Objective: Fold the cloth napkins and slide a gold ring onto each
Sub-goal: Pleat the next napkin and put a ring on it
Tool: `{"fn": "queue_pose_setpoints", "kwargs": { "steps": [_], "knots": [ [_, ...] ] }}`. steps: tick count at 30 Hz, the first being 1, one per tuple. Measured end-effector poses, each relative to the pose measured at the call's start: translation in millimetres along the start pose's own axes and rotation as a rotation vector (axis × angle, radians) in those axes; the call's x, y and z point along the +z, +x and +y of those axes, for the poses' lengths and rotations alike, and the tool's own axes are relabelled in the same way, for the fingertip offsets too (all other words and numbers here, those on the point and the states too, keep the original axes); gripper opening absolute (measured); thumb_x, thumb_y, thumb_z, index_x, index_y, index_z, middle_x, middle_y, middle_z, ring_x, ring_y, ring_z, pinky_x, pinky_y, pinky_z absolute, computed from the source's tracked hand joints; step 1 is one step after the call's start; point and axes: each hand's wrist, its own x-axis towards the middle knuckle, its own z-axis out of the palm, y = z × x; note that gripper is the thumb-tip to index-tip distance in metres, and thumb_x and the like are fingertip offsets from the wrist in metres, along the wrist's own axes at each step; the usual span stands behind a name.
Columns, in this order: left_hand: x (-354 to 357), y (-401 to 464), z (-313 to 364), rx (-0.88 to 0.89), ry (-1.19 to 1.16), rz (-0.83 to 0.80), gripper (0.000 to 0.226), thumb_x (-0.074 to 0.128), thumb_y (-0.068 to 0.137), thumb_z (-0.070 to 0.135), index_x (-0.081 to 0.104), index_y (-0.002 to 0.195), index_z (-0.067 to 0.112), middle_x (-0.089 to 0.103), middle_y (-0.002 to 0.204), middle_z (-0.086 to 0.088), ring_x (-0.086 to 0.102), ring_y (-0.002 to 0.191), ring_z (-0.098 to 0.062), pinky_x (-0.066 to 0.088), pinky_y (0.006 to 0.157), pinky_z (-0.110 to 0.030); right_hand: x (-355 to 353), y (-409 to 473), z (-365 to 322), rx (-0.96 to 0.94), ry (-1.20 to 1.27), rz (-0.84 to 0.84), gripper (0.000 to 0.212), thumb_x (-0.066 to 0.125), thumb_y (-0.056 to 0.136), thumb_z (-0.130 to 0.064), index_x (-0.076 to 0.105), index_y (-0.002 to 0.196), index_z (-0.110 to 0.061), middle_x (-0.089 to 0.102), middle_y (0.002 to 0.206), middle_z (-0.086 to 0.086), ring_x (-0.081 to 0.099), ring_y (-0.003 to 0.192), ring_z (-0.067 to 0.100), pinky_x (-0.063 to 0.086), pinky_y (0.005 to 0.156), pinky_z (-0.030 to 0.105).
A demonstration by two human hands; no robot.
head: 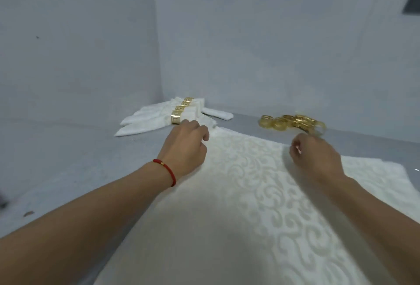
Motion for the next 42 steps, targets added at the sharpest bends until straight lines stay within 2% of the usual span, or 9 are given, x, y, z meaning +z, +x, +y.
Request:
{"fn": "queue_pose_setpoints", "kwargs": {
  "steps": [4, 8, 12, 18, 24, 30, 33, 39, 42],
  "knots": [
    [10, -22, 49, 0.019, 0.115, -0.201, 0.023, 0.05, 0.093, 0.027, 0.068, 0.101, 0.016, 0.064, 0.101, -0.004, 0.055, 0.097, -0.027, 0.048, 0.083, -0.041, -30, -41, 86, 0.217, -0.268, -0.004, 0.025, 0.044, 0.099, -0.022, 0.066, 0.104, -0.01, 0.062, 0.105, 0.012, 0.059, 0.104, 0.036, 0.044, 0.083, 0.041],
    [28, -31, 79, -0.05, 0.137, -0.279, 0.035, 0.046, 0.095, 0.038, 0.048, 0.066, 0.019, 0.052, 0.074, -0.001, 0.054, 0.084, -0.03, 0.045, 0.074, -0.04, -48, -66, 145, 0.309, -0.359, -0.045, 0.035, 0.037, 0.106, -0.027, 0.067, 0.115, -0.012, 0.061, 0.116, 0.012, 0.054, 0.115, 0.034, 0.043, 0.093, 0.043],
    [31, -30, 85, -0.14, 0.077, -0.213, 0.023, 0.06, 0.092, 0.038, 0.069, 0.082, 0.02, 0.067, 0.085, 0.001, 0.06, 0.089, -0.024, 0.052, 0.08, -0.039, -56, -54, 153, 0.302, -0.278, -0.047, 0.024, 0.051, 0.102, -0.027, 0.07, 0.102, -0.013, 0.066, 0.109, 0.012, 0.061, 0.108, 0.036, 0.047, 0.088, 0.04],
    [27, -25, 98, -0.19, 0.101, -0.176, 0.011, 0.067, 0.09, 0.03, 0.069, 0.079, 0.025, 0.069, 0.084, 0.004, 0.062, 0.087, -0.021, 0.052, 0.077, -0.036, -59, -56, 153, 0.357, -0.195, 0.022, 0.017, 0.056, 0.088, -0.006, 0.072, 0.083, -0.012, 0.067, 0.083, 0.008, 0.063, 0.078, 0.033, 0.048, 0.067, 0.034],
    [24, -13, 120, -0.075, 0.281, -0.226, 0.007, 0.066, 0.09, 0.022, 0.071, 0.085, 0.019, 0.069, 0.09, 0.0, 0.06, 0.093, -0.023, 0.048, 0.079, -0.036, -87, -65, 179, 0.368, 0.038, 0.038, 0.014, 0.064, 0.085, -0.012, 0.071, 0.087, -0.024, 0.071, 0.101, 0.011, 0.065, 0.094, 0.04, 0.058, 0.081, 0.045],
    [27, -8, 140, -0.02, 0.327, -0.241, 0.007, 0.06, 0.092, 0.017, 0.066, 0.09, 0.014, 0.064, 0.096, -0.005, 0.061, 0.087, -0.027, 0.052, 0.072, -0.038, -104, -77, 195, 0.366, -0.097, -0.006, 0.012, 0.061, 0.091, -0.017, 0.067, 0.083, -0.022, 0.067, 0.087, 0.005, 0.063, 0.081, 0.033, 0.05, 0.068, 0.036],
    [27, -7, 140, -0.001, 0.324, -0.231, 0.007, 0.056, 0.093, 0.017, 0.062, 0.092, 0.014, 0.059, 0.095, -0.007, 0.06, 0.088, -0.03, 0.044, 0.065, -0.036, -100, -79, 195, 0.314, -0.192, 0.024, 0.018, 0.058, 0.095, -0.014, 0.068, 0.08, -0.017, 0.065, 0.08, 0.005, 0.059, 0.073, 0.03, 0.042, 0.061, 0.032],
    [28, -4, 132, -0.057, 0.219, -0.252, 0.009, 0.057, 0.091, 0.018, 0.062, 0.085, 0.015, 0.063, 0.088, -0.007, 0.059, 0.084, -0.027, 0.05, 0.068, -0.037, -82, -64, 195, 0.307, -0.15, -0.072, 0.025, 0.047, 0.104, -0.025, 0.067, 0.113, -0.012, 0.064, 0.115, 0.012, 0.061, 0.105, 0.035, 0.048, 0.079, 0.041],
    [30, -7, 131, -0.029, 0.254, -0.258, 0.009, 0.054, 0.091, 0.021, 0.06, 0.086, 0.017, 0.062, 0.09, -0.005, 0.058, 0.082, -0.025, 0.047, 0.069, -0.036, -76, -58, 199, 0.303, -0.178, -0.128, 0.031, 0.041, 0.106, -0.031, 0.061, 0.118, -0.011, 0.059, 0.118, 0.014, 0.058, 0.111, 0.036, 0.05, 0.088, 0.046]
  ]
}}
